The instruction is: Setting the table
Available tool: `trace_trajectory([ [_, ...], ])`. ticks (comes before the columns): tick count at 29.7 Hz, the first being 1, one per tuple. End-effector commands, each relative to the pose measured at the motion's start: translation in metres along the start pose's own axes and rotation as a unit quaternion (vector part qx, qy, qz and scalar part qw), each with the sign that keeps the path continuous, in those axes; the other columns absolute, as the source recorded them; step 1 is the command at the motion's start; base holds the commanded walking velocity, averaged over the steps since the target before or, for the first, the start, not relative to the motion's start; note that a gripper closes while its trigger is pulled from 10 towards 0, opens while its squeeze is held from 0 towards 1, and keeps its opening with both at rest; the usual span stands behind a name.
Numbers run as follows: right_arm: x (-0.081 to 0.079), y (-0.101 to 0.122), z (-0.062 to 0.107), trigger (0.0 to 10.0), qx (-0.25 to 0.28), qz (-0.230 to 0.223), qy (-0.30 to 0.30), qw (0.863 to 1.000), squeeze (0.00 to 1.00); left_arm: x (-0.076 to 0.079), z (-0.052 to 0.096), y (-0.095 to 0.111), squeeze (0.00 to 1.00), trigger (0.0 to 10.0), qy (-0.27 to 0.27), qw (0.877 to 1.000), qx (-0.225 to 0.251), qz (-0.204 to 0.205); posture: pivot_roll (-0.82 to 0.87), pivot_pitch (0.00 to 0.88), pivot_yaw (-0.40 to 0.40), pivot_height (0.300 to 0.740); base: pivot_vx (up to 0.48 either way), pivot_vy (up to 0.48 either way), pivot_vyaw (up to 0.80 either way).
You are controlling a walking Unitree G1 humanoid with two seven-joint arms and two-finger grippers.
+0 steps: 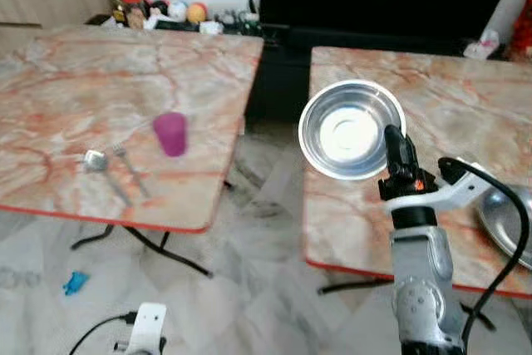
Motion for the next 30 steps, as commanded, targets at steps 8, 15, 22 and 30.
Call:
trace_trajectory([
  [8,-0.007,0.007,-0.005,10.0,0.016,0.001,0.009,1.0,0.0,0.003,0.0,-0.002,0.0,10.0,0.001,1.0,-0.008,-0.007,0.04,0.0,-0.005,0.74,0.0,-0.24,0.0],
  [15,-0.005,0.007,-0.005,10.0,0.015,0.004,0.006,1.0,0.0,-0.001,0.0,-0.003,0.0,10.0,0.005,1.0,-0.009,-0.008,0.04,0.0,-0.005,0.74,0.0,-0.206,0.0],
  [22,0.004,0.012,-0.003,10.0,0.015,0.02,-0.008,1.0,0.0,-0.013,0.002,-0.012,0.0,10.0,0.011,1.0,-0.013,-0.002,0.04,0.0,-0.003,0.74,0.0,0.0,0.0],
  [30,0.017,0.022,-0.002,10.0,0.022,0.04,-0.027,0.999,0.0,-0.023,0.005,-0.018,0.0,10.0,0.013,1.0,-0.016,-0.009,0.03,0.0,0.002,0.74,0.0,-0.042,0.0],
])
Point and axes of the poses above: a point about 5 cm out from each wrist's last joint towards the gripper, its own z axis pointing back from the gripper into the wrist, its own y axis along the axis of the wrist's last joint, x = y × z, the point moved 4 cm from there along -z, pointing out of the wrist towards the gripper, and after that the axes turned 1 degree about -z, right-handed, at the moved point
